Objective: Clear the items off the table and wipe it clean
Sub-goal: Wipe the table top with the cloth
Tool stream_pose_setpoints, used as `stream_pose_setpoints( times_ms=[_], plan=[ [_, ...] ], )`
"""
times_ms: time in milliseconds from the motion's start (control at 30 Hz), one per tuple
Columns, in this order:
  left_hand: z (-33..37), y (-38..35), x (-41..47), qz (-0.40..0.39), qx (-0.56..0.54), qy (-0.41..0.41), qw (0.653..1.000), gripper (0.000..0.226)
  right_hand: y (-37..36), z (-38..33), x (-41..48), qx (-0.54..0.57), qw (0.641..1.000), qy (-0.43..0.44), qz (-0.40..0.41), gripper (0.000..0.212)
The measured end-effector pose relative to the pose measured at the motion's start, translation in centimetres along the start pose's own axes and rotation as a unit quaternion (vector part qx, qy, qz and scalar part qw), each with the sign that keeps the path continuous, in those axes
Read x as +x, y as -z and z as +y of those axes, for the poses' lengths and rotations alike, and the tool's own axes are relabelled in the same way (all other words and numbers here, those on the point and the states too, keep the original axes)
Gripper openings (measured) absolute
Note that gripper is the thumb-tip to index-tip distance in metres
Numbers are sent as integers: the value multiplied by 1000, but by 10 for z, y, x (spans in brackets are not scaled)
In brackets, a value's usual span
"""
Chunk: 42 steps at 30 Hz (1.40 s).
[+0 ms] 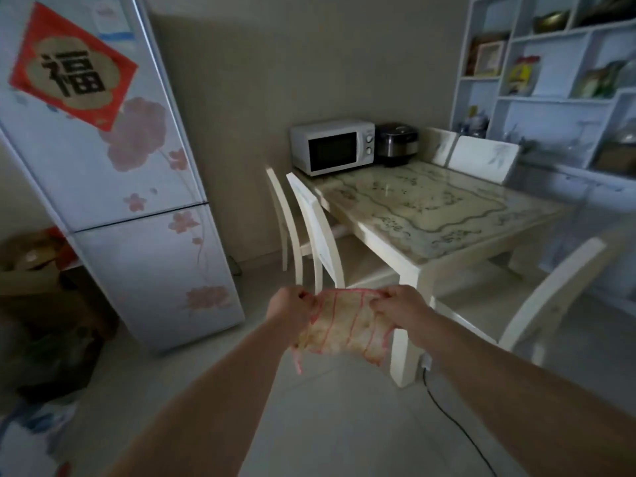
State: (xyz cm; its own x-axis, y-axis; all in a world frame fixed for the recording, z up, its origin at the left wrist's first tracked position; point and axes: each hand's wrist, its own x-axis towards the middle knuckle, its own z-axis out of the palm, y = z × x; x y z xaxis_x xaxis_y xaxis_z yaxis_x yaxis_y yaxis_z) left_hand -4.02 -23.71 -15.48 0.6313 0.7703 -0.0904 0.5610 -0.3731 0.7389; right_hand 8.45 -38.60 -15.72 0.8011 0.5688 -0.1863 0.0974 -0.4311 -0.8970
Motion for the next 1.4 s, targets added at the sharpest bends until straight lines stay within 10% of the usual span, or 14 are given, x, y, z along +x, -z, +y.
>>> stream_pose_setpoints(
  times_ms=[567,1067,1400],
  plan=[
    [63,-71,235,-191,16,-83,978,20,39,7,190,89,982,-113,121,18],
    [221,-199,398,-114,-39,-126,985,13,182,17,416,114,969,-80,204,16],
    [203,-298,466,-239,224,-93,940,34,218,78,476,-164,975,-152,16,33]
  ],
)
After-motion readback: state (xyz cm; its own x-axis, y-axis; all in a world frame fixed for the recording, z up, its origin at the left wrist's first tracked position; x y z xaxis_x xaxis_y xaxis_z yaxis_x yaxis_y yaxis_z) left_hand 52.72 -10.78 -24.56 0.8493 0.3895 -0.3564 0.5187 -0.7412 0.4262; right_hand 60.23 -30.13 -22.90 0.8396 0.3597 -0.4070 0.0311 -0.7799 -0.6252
